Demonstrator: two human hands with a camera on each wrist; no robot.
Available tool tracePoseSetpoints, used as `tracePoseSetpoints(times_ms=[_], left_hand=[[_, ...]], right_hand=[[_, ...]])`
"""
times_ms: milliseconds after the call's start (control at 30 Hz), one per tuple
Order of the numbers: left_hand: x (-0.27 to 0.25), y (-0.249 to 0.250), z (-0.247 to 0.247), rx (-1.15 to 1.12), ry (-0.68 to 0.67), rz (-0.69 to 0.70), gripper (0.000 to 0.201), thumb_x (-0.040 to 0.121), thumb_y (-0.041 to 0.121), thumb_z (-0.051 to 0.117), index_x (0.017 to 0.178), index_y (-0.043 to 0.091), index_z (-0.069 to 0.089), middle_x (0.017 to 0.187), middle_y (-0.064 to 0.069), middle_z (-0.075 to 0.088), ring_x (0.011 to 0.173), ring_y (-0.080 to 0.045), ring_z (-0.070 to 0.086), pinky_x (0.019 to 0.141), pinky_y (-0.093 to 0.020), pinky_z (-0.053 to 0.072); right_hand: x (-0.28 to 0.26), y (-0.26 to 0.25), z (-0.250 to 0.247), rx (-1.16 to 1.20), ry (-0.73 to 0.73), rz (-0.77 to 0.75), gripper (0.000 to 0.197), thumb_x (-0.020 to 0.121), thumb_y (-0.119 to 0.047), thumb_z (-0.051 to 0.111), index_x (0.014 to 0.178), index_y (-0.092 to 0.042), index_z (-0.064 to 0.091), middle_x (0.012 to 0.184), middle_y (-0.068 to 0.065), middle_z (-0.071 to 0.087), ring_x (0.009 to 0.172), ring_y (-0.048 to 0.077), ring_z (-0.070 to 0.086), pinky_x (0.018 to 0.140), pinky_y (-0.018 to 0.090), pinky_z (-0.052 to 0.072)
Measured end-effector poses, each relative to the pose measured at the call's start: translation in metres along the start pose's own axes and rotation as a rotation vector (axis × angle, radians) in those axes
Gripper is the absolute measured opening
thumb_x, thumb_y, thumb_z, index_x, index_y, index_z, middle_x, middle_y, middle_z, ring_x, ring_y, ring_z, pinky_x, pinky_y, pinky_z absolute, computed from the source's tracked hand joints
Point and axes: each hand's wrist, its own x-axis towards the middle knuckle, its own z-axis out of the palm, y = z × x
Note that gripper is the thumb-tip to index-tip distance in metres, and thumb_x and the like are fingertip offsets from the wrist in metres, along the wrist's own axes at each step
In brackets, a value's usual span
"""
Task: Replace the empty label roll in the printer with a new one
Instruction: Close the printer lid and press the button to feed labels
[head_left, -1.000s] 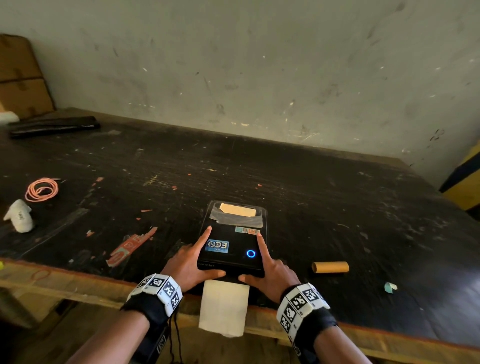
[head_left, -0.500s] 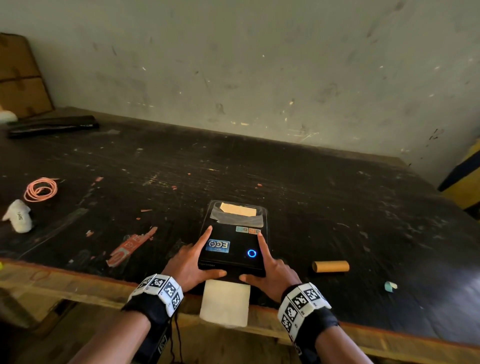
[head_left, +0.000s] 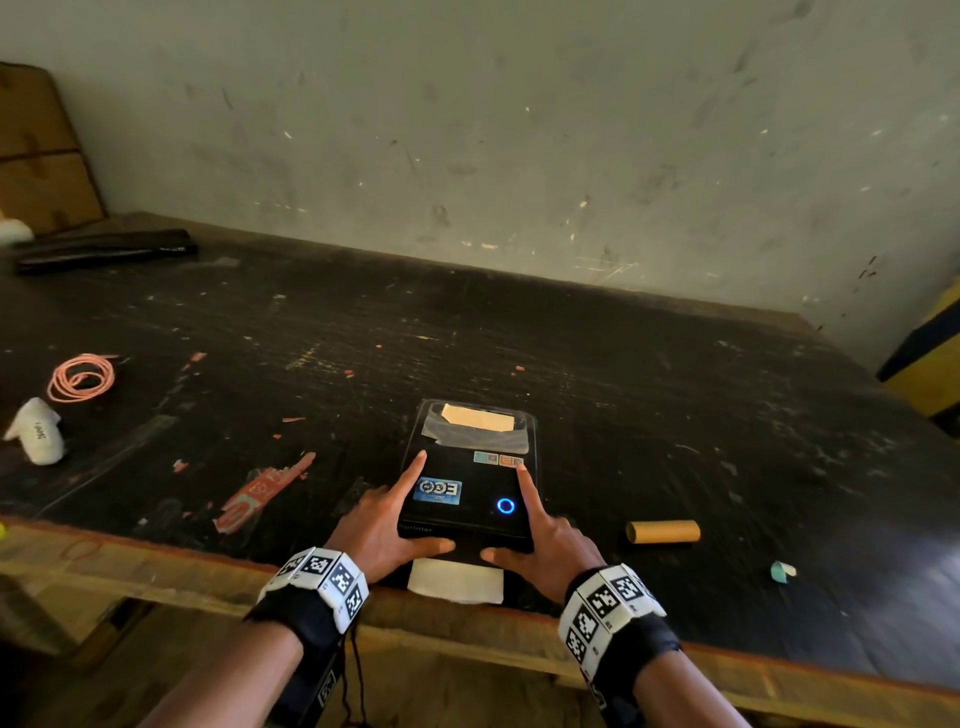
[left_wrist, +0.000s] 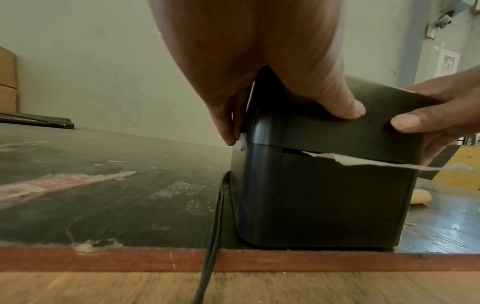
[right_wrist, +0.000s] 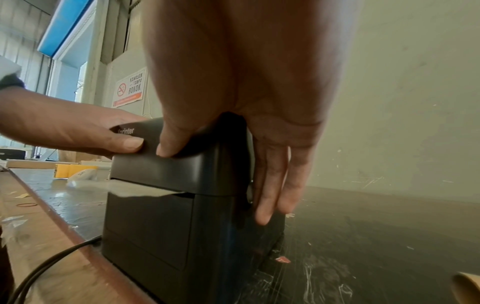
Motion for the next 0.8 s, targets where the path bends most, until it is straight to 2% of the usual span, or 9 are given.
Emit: tracePoseSetpoints(times_ms=[267,433,800], left_hand=[[-0.0021,0.0015,-0.0016,-0.01,-0.007,-0.008,0.111,0.062,0.063,0.069,0.137,0.05,-0.012,0.147,-0.011,0.032,0.131,-0.026,0.035,0.106,-0.048,0.034],[-0.0028,0.0023,-0.0018,-0.009,-0.001,-0.005,0.111,0.063,0.063,0.069,0.139,0.047,-0.011,0.146,-0.011,0.034,0.13,-0.026,0.036,0.105,-0.047,0.035],[-0.0057,0.0048,-0.0039,-0.016,-0.01,-0.022,0.112,0.058,0.069,0.067,0.136,0.052,-0.011,0.146,-0.01,0.035,0.13,-0.026,0.037,0.105,-0.049,0.035]], right_hand=[[0.0024,0.0014,0.0001,0.017,-0.011,-0.015,0.108,0.076,-0.054,0.064,0.134,-0.045,-0.027,0.141,0.011,0.044,0.111,0.023,0.058,0.094,0.043,0.048],[0.0,0.0,-0.0018,0.021,-0.015,-0.015,0.108,0.077,-0.053,0.064,0.135,-0.043,-0.027,0.142,0.012,0.043,0.112,0.024,0.057,0.094,0.042,0.048],[-0.0029,-0.0011,-0.0026,0.018,-0.013,-0.015,0.108,0.077,-0.053,0.063,0.134,-0.044,-0.028,0.141,0.011,0.044,0.112,0.024,0.057,0.094,0.042,0.047]])
